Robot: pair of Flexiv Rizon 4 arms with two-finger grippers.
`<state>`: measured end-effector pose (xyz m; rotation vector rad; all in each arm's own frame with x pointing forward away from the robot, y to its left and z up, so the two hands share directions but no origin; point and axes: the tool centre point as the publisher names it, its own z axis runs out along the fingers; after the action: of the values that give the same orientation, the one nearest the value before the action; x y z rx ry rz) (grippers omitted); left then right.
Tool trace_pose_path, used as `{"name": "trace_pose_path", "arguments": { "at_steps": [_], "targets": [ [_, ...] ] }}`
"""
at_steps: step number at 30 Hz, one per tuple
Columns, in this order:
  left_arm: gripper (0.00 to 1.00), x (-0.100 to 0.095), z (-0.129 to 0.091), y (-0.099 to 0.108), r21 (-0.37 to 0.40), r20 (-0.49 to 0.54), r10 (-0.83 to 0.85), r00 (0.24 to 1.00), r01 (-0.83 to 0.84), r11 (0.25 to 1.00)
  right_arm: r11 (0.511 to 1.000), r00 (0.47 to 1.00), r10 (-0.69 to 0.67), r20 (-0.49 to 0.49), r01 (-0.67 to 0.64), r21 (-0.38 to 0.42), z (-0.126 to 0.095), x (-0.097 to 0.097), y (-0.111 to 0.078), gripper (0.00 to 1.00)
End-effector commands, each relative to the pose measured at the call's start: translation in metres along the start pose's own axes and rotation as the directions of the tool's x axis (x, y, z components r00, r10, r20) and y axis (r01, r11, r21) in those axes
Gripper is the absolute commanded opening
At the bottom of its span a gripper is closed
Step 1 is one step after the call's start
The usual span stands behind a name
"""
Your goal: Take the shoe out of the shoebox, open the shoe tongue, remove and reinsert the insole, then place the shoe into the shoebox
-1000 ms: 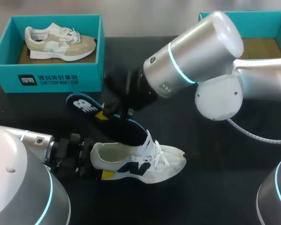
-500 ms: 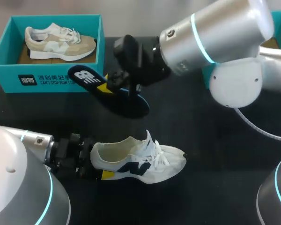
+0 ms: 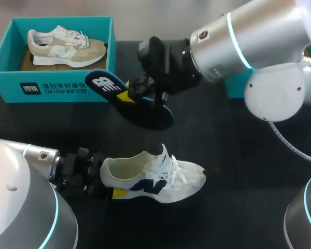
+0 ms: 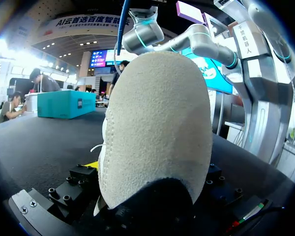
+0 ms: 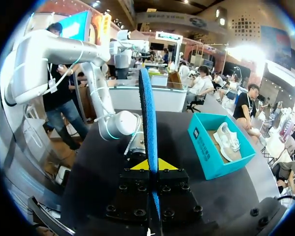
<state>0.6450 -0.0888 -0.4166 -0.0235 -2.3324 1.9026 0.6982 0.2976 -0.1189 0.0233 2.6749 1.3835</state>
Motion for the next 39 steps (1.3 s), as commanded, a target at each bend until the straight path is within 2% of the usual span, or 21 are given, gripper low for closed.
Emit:
{"name": "trace_pose_path", "arguments": {
  "at_steps": [1,6,14,17,19,32,33,39],
  "targets": [
    [0.00,-0.001,0.000,0.002,0.000,-0.001,0.000,1.000,0.000,1.000,1.000,1.000,0.000,0.000,0.000,-0.001,0.001,0.000,0.000,0.00],
    [0.00,-0.001,0.000,0.002,0.000,-0.001,0.000,1.000,0.000,1.000,1.000,1.000,0.000,0.000,0.000,-0.001,0.001,0.000,0.000,0.00],
    [0.00,-0.001,0.000,0.002,0.000,-0.001,0.000,1.000,0.000,1.000,0.994,0.994,-0.033,0.104,0.043,-0.100,-0.061,0.001,0.030,0.00],
    [0.00,-0.001,0.000,0.002,0.000,-0.001,0.000,1.000,0.000,1.000,0.990,0.993,-0.040,0.112,0.054,-0.134,-0.077,0.001,0.040,0.00],
    [0.00,-0.001,0.000,0.002,0.000,-0.001,0.000,1.000,0.000,1.000,0.988,0.997,-0.004,0.083,0.017,-0.153,-0.084,-0.003,0.043,0.00],
    [0.00,-0.001,0.000,0.002,0.000,-0.001,0.000,1.000,0.000,1.000,0.989,0.998,0.010,0.064,0.000,-0.150,-0.087,-0.004,0.043,0.00],
    [0.00,-0.001,0.000,0.002,0.000,-0.001,0.000,1.000,0.000,1.000,0.984,0.996,0.036,0.081,-0.021,-0.179,-0.093,-0.004,0.041,0.00],
    [0.00,-0.001,0.000,0.002,0.000,-0.001,0.000,1.000,0.000,1.000,0.970,0.988,0.104,0.115,-0.075,-0.233,-0.138,-0.005,0.044,0.00]
  ]
}}
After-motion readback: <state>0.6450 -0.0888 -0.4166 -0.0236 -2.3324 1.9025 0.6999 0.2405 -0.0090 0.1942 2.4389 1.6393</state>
